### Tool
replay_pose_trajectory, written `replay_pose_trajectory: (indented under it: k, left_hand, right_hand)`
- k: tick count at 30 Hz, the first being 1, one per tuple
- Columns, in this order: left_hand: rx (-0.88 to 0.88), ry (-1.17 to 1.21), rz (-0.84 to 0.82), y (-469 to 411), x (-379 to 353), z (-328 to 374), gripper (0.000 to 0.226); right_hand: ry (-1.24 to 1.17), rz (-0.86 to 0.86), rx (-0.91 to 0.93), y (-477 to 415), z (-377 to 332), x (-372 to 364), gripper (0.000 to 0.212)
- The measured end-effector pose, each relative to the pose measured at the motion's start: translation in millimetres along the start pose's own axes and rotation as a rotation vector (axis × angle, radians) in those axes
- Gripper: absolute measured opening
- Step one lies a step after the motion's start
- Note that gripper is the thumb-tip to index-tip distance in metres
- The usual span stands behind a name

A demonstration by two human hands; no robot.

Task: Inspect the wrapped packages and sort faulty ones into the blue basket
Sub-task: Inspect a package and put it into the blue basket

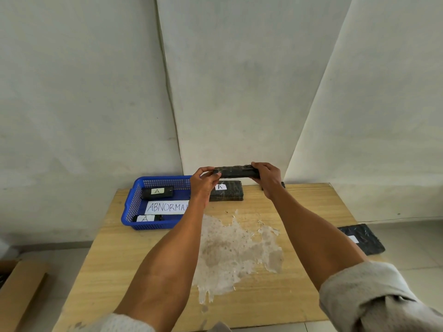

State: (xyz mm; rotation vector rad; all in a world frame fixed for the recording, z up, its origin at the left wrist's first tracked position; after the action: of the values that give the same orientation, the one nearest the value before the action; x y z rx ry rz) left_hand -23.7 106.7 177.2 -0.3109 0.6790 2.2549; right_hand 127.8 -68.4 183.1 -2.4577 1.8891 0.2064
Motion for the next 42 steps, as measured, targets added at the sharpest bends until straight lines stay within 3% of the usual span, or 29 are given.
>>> replay_pose_trajectory:
  k: [10,20,26,29,37,39,42]
  left_hand:
    - [-0.028,-0.017,0.023,-2.8,8.3,2.9,0.024]
    - [-0.067,-0.124,0.039,-0.2,14.1,4.0,0.025]
    - [0.021,0.009,0.17,-2.2,21.3,6.2,0.013]
    - [0.029,-0.007,0.221,-3.5,23.6,7.4,0.016]
    - [-0.006,-0.027,0.201,-3.2,14.4,11.8,0.023]
    - [0.024,-0.015,0.186,-5.4,13.1,10.8,0.034]
    - [0.099,-0.062,0.151,-9.2,10.2,5.0,0.026]
  right_hand:
    - [-0.089,-0.076,0.021,1.4,0.9,-8.2,0.02]
    - [0.084,-0.028,0.048,-4.9,6.0,-9.4,0.026]
    - [-0.052,-0.232,0.016,11.5,-0.1,-17.3,0.026]
    - [-0.062,-0.308,0.025,17.2,0.7,-18.6,0.037]
    - [-0.008,-0.252,0.046,15.5,1.1,-10.6,0.051]
    - [0.027,-0.221,0.052,13.7,0.7,-5.5,0.052]
    - [0.053,-0.208,0.028,13.5,0.4,-0.2,0.053]
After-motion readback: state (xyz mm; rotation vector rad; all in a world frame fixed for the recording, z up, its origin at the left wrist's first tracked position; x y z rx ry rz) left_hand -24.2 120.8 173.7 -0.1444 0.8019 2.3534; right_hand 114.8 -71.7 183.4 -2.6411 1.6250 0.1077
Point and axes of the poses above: each hand's wrist, its own y-axis away from the middle knuckle, its own x-axis out of the back of the hand, z = x × y, the point moved 6 cm from there along -y, towards the middle knuckle, and after that the axes turned 12 degrees about x, right-handed, at the moved point
